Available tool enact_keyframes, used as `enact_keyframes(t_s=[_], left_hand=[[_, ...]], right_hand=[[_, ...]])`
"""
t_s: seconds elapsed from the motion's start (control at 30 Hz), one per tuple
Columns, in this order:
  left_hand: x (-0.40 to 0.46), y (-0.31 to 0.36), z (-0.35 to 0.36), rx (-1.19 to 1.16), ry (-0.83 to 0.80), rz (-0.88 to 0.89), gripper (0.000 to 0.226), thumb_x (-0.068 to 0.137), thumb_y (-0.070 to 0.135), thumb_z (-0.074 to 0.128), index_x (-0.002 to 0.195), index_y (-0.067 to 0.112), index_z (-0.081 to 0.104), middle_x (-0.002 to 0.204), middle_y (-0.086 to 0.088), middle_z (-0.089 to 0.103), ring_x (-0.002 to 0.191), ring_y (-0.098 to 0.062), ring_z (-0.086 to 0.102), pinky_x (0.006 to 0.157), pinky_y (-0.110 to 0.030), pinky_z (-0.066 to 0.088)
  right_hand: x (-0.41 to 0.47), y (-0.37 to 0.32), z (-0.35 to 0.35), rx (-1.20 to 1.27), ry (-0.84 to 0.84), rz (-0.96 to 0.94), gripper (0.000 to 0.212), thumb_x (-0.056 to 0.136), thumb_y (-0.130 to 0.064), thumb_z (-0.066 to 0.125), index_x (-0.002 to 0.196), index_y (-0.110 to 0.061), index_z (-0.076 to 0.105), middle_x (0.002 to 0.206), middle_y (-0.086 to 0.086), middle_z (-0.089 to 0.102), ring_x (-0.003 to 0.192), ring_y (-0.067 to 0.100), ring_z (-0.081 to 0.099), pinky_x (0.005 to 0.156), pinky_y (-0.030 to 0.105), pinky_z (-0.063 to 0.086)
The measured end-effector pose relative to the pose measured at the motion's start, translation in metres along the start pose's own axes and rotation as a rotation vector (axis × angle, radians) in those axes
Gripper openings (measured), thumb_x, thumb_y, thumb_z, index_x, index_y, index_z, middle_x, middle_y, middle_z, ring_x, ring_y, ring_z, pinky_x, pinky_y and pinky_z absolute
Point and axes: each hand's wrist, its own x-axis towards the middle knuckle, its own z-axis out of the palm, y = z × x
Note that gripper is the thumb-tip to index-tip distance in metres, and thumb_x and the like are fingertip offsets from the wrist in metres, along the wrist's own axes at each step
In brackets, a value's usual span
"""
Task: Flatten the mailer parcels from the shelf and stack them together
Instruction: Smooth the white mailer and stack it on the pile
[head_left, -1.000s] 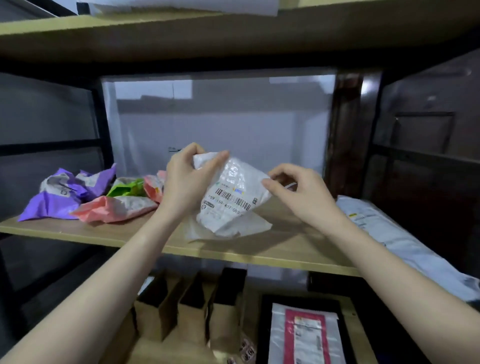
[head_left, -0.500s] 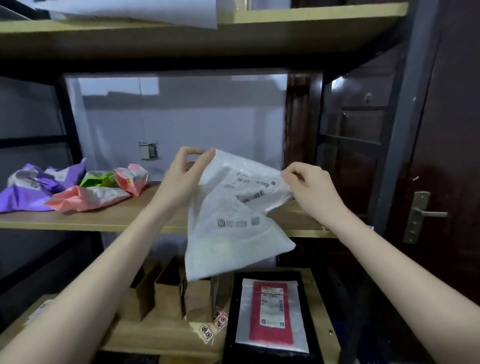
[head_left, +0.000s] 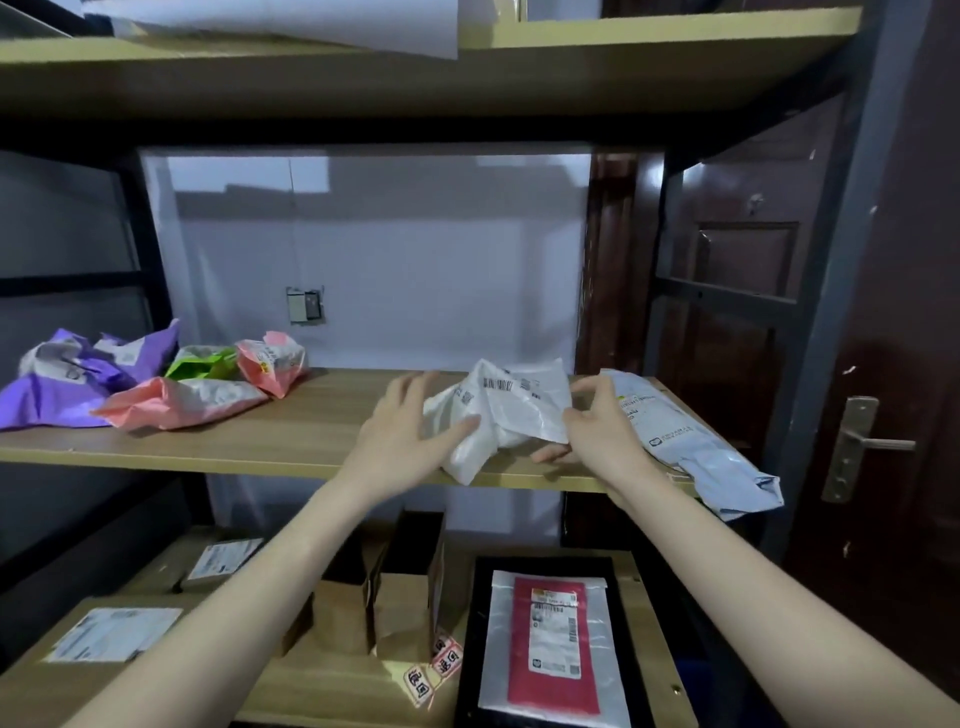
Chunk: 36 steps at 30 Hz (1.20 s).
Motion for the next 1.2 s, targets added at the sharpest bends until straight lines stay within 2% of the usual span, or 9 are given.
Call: enact_keyframes(t_s=[0.1, 0.2, 0.3, 0.47, 0.6, 0.7, 0.83, 1.0, 1.2], left_hand=[[0.002, -0.006, 0.017, 0.138, -0.040, 0.067, 0.099, 0.067, 0.075, 0.058, 0.146, 0.030, 0.018, 0.152, 0.005, 0.022, 0.139, -0.019, 0.028, 0.109, -0.046, 0.032], [0.013, -0.017, 0.022, 0.153, -0.140, 0.100, 0.104, 0.068, 0.065, 0.066, 0.148, 0.028, 0.011, 0.154, 0.001, 0.019, 0.141, -0.021, 0.025, 0.109, -0.045, 0.033], [0.027, -0.034, 0.012, 0.075, -0.306, 0.064, 0.086, 0.082, 0.045, 0.066, 0.150, 0.023, 0.016, 0.154, 0.001, 0.025, 0.141, -0.018, 0.026, 0.112, -0.030, 0.024], [0.033, -0.060, -0.014, 0.058, -0.537, 0.043, 0.055, 0.095, 0.034, 0.051, 0.144, 0.036, 0.028, 0.152, 0.012, 0.029, 0.140, -0.010, 0.027, 0.108, -0.021, 0.020], [0.034, -0.051, -0.040, -0.084, -0.610, -0.012, 0.091, 0.060, 0.081, 0.057, 0.140, 0.043, 0.031, 0.141, 0.026, 0.029, 0.132, 0.001, 0.028, 0.106, -0.022, 0.023], [0.043, -0.040, -0.038, -0.233, -0.398, -0.049, 0.061, 0.087, 0.060, 0.045, 0.141, 0.033, 0.036, 0.136, 0.024, 0.035, 0.126, 0.004, 0.031, 0.101, -0.020, 0.021], [0.063, -0.030, -0.004, -0.065, -0.081, 0.054, 0.046, 0.101, 0.035, 0.030, 0.145, 0.023, 0.033, 0.149, 0.005, 0.034, 0.138, -0.012, 0.030, 0.105, -0.024, 0.022], [0.074, -0.037, 0.037, 0.287, -0.420, 0.138, 0.054, 0.100, 0.045, 0.020, 0.151, 0.027, 0.015, 0.159, 0.006, 0.012, 0.147, -0.015, 0.006, 0.119, -0.044, 0.008], [0.067, -0.039, 0.040, 0.421, -0.561, 0.105, 0.052, 0.101, 0.040, 0.011, 0.150, 0.031, -0.003, 0.159, 0.008, -0.010, 0.146, -0.012, -0.011, 0.119, -0.043, -0.004]], right_hand=[[0.008, 0.008, 0.006, -0.160, -0.023, -0.017, 0.024, 0.092, -0.005, 0.033, 0.110, -0.020, 0.038, 0.109, 0.012, 0.057, 0.049, 0.014, 0.066, 0.046, 0.020, 0.049], [0.018, 0.013, 0.004, -0.429, 0.005, -0.157, 0.022, 0.093, -0.007, 0.035, 0.106, -0.024, 0.041, 0.076, 0.003, 0.059, 0.059, 0.019, 0.062, 0.049, 0.023, 0.041], [0.031, 0.018, -0.006, -0.663, -0.002, -0.216, 0.027, 0.093, -0.005, 0.034, 0.103, -0.026, 0.048, 0.063, -0.008, 0.042, 0.059, 0.020, 0.051, 0.051, 0.030, 0.035], [0.043, 0.023, -0.022, -0.688, -0.058, -0.162, 0.035, 0.093, -0.006, 0.037, 0.087, -0.031, 0.061, 0.069, -0.005, 0.045, 0.057, 0.015, 0.045, 0.051, 0.028, 0.033], [0.047, 0.022, -0.020, -0.768, 0.011, -0.227, 0.028, 0.085, -0.008, 0.048, 0.095, -0.029, 0.063, 0.093, 0.000, 0.043, 0.098, 0.019, 0.043, 0.084, 0.035, 0.041], [0.054, 0.008, -0.012, -0.710, 0.048, -0.352, 0.029, 0.089, -0.013, 0.048, 0.114, -0.020, 0.060, 0.112, 0.004, 0.045, 0.114, 0.018, 0.039, 0.095, 0.029, 0.035], [0.073, -0.006, 0.014, -0.770, -0.070, -0.459, 0.040, 0.097, -0.026, 0.039, 0.135, -0.017, 0.045, 0.140, 0.004, 0.041, 0.134, 0.020, 0.031, 0.106, 0.030, 0.026], [0.087, 0.016, 0.044, -0.948, -0.451, -0.279, 0.053, 0.099, -0.044, 0.020, 0.149, -0.025, 0.017, 0.159, -0.003, 0.007, 0.147, 0.014, 0.002, 0.118, 0.041, 0.004], [0.088, 0.035, 0.042, -1.031, -0.524, -0.236, 0.057, 0.098, -0.050, 0.012, 0.150, -0.030, 0.004, 0.159, -0.010, -0.002, 0.146, 0.006, -0.007, 0.116, 0.040, -0.009]])
